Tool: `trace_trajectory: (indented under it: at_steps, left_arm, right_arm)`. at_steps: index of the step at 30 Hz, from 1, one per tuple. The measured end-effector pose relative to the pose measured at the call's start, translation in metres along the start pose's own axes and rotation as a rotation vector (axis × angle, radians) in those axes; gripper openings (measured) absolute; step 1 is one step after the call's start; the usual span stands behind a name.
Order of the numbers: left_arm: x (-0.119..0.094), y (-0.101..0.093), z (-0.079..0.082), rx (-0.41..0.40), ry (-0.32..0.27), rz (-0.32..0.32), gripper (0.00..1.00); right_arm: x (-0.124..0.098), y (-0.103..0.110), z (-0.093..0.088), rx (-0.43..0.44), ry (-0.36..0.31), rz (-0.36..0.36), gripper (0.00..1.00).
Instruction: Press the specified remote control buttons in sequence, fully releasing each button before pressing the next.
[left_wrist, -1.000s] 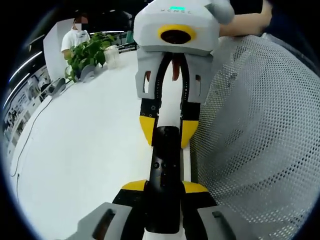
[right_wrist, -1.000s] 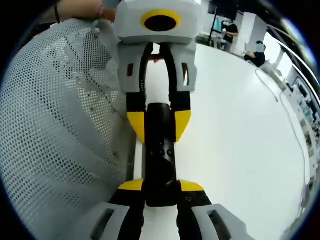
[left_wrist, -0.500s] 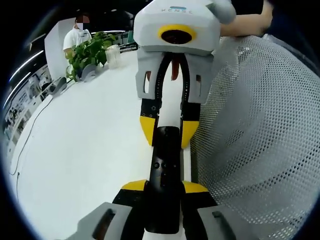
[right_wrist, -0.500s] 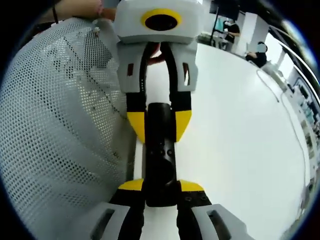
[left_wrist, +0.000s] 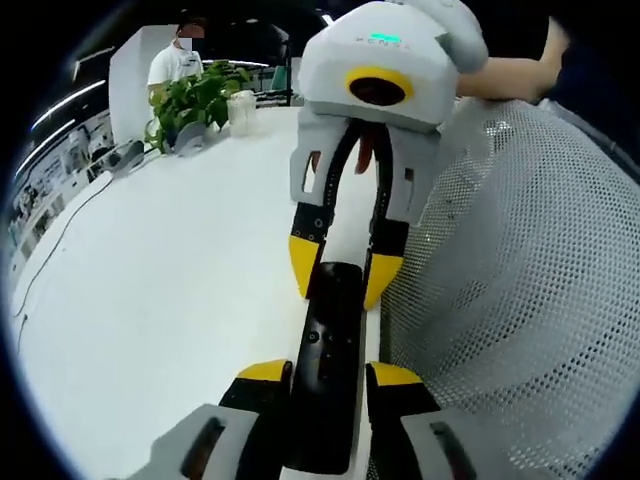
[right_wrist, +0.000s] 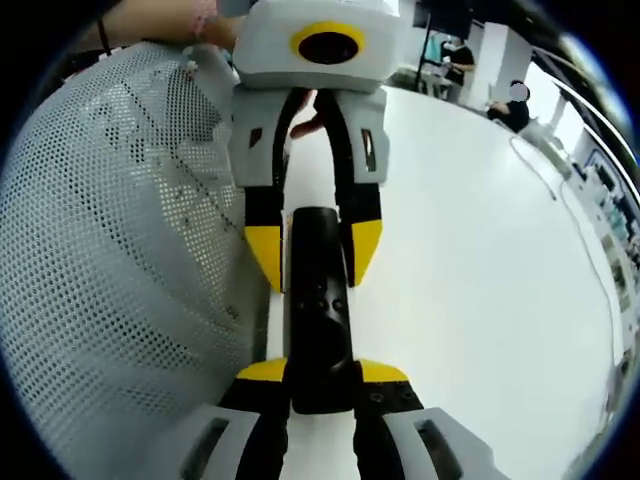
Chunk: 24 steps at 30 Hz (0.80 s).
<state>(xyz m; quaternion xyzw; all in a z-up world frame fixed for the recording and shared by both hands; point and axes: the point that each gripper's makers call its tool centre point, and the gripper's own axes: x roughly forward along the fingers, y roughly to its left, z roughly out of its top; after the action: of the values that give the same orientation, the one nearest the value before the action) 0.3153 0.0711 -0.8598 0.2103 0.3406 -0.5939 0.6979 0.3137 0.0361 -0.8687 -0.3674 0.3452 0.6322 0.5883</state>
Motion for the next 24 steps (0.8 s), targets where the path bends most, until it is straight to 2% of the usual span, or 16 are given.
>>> trace_trajectory:
  at_steps: [5, 8, 9, 12, 20, 24]
  left_arm:
    - [-0.001, 0.001, 0.002, -0.093, -0.015, -0.009, 0.32]
    - [-0.007, 0.010, -0.003, -0.143, 0.016, 0.056, 0.39]
    - [-0.012, 0.011, -0.008, -0.181, 0.035, 0.065, 0.42]
    - [-0.024, 0.014, -0.010, -0.201, 0.036, 0.077, 0.48]
    - [-0.052, 0.026, 0.024, -0.223, -0.114, 0.186, 0.61]
    - [-0.069, 0.031, 0.032, -0.264, -0.160, 0.242, 0.67]
  right_arm:
    - [0.000, 0.000, 0.000, 0.006, -0.002, 0.000, 0.21]
    - [0.000, 0.000, 0.000, 0.009, -0.002, 0.001, 0.21]
    - [0.000, 0.000, 0.000, 0.009, 0.000, 0.003, 0.21]
    - [0.000, 0.000, 0.000, 0.008, 0.004, 0.004, 0.21]
    - [0.000, -0.001, 0.001, 0.008, 0.007, -0.002, 0.21]
    - [0.001, -0.001, 0.001, 0.010, 0.007, -0.004, 0.21]
